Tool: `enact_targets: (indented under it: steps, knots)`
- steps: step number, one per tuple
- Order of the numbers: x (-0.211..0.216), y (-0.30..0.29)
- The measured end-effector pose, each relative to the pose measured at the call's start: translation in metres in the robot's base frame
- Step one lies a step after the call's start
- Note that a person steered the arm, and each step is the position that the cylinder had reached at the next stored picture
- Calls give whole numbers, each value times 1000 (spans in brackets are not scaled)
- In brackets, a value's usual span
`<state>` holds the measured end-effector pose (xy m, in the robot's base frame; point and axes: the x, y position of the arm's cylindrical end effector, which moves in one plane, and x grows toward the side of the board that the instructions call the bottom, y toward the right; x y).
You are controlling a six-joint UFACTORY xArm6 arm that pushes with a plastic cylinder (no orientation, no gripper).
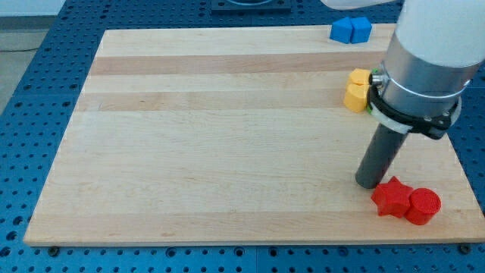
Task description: Move your arm towards the green star
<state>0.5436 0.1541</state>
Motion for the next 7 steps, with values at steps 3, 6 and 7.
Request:
enact_targets:
  steps: [3,6,7]
  knots:
    - [-45,78]
    - [-156,127]
    - [-187,124]
